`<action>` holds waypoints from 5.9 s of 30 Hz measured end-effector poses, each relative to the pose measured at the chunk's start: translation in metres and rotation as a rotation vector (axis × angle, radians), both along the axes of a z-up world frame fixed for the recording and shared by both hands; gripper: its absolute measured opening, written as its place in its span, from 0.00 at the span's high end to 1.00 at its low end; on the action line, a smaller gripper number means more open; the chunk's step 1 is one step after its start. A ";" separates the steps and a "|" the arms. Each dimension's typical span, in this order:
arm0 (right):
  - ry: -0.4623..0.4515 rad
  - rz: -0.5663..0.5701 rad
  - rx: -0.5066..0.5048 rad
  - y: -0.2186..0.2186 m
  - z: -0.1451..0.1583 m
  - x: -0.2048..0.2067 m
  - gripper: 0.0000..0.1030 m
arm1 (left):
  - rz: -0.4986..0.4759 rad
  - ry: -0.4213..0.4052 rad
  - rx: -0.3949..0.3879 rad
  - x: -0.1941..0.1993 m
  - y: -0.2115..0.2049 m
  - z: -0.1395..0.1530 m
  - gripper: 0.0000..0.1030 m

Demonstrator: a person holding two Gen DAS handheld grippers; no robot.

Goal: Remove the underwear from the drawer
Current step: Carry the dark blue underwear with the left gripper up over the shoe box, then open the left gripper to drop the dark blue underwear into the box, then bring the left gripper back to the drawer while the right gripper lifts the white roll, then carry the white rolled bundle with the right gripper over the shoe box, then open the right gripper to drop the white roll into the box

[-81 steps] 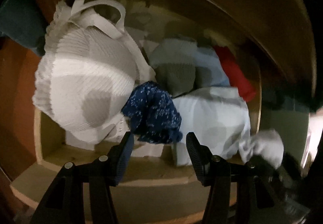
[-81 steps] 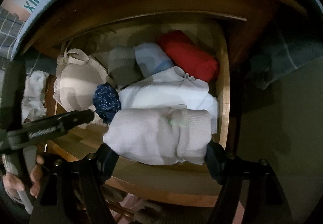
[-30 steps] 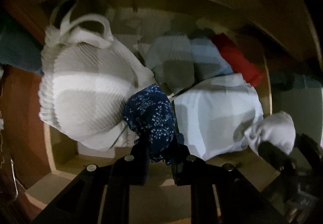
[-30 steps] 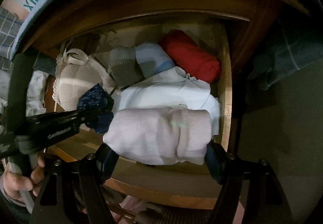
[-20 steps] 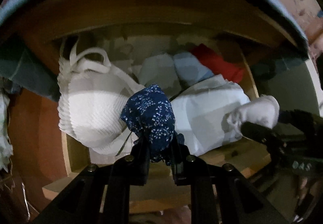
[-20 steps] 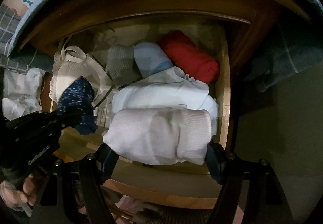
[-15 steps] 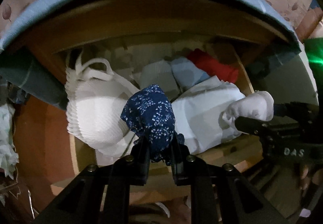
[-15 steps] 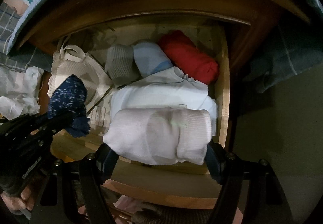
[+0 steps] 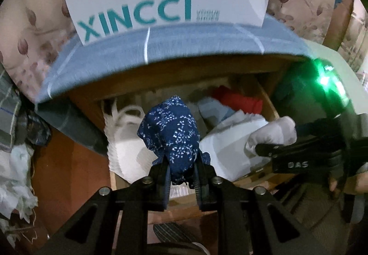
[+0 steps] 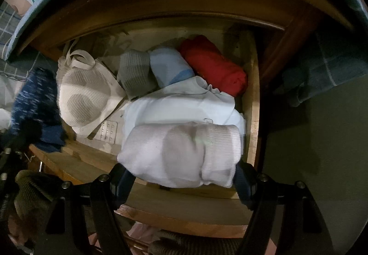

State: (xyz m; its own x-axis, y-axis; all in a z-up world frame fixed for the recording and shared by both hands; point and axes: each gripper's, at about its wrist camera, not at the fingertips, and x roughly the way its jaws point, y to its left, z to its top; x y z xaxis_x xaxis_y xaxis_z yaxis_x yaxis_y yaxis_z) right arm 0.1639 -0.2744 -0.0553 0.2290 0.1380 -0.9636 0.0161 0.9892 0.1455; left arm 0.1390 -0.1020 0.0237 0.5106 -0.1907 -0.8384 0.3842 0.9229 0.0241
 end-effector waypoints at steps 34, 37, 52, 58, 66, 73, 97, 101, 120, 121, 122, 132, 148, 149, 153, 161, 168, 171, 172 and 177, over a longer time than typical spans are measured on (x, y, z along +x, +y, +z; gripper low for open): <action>-0.005 -0.010 0.017 -0.001 0.002 0.000 0.31 | 0.045 -0.330 -0.132 0.116 0.031 0.217 0.84; -0.006 -0.014 0.028 -0.003 0.002 0.000 0.31 | 0.049 -0.309 -0.117 0.136 0.025 0.210 0.84; -0.008 -0.020 0.065 -0.005 0.002 0.000 0.31 | 0.115 -0.124 -0.059 0.205 0.014 0.146 0.84; -0.004 -0.020 0.067 -0.006 0.002 0.000 0.31 | 0.129 -0.127 0.020 0.208 0.008 0.130 0.81; -0.004 -0.018 0.062 -0.005 0.001 0.001 0.31 | 0.167 -0.186 0.067 0.198 0.008 0.138 0.53; -0.001 -0.018 0.054 -0.003 0.001 0.001 0.31 | 0.170 -0.235 0.025 0.176 0.014 0.159 0.44; -0.015 -0.005 -0.026 0.001 0.004 0.002 0.31 | 0.206 -0.235 0.084 0.036 0.053 0.071 0.42; -0.027 -0.010 -0.026 -0.001 0.006 0.001 0.31 | 0.231 -0.181 0.109 0.023 0.061 0.032 0.42; -0.145 -0.074 0.069 -0.013 0.060 -0.006 0.31 | 0.358 -0.032 -0.029 0.011 0.099 -0.024 0.42; -0.169 -0.070 0.071 -0.013 0.073 -0.007 0.31 | 0.361 -0.043 -0.027 0.010 0.099 -0.023 0.42; -0.187 -0.065 0.070 -0.013 0.084 -0.007 0.31 | 0.360 -0.047 -0.025 0.009 0.098 -0.022 0.42; -0.436 -0.010 0.069 -0.007 0.214 -0.004 0.30 | 0.372 -0.039 -0.039 0.010 0.103 -0.022 0.42; -0.524 0.013 0.036 0.028 0.301 0.084 0.30 | 0.387 -0.026 -0.078 0.012 0.110 -0.024 0.42; -0.515 0.011 0.018 0.031 0.299 0.096 0.30 | 0.388 -0.026 -0.082 0.012 0.110 -0.024 0.42; -0.454 0.001 -0.017 0.038 0.284 0.128 0.30 | 0.390 -0.022 -0.098 0.013 0.112 -0.024 0.42; -0.328 -0.023 -0.075 0.042 0.236 0.165 0.30 | 0.402 -0.013 -0.133 0.013 0.119 -0.025 0.42; -0.268 -0.055 -0.106 0.040 0.209 0.179 0.29 | 0.409 -0.007 -0.150 0.013 0.121 -0.026 0.42; -0.250 -0.051 -0.125 0.041 0.202 0.183 0.27 | 0.408 -0.007 -0.149 0.013 0.121 -0.026 0.42; -0.252 -0.046 -0.141 0.042 0.202 0.183 0.26 | 0.409 -0.007 -0.150 0.013 0.121 -0.026 0.42; -0.239 -0.017 -0.160 0.047 0.199 0.185 0.25 | 0.410 -0.004 -0.162 0.013 0.121 -0.027 0.42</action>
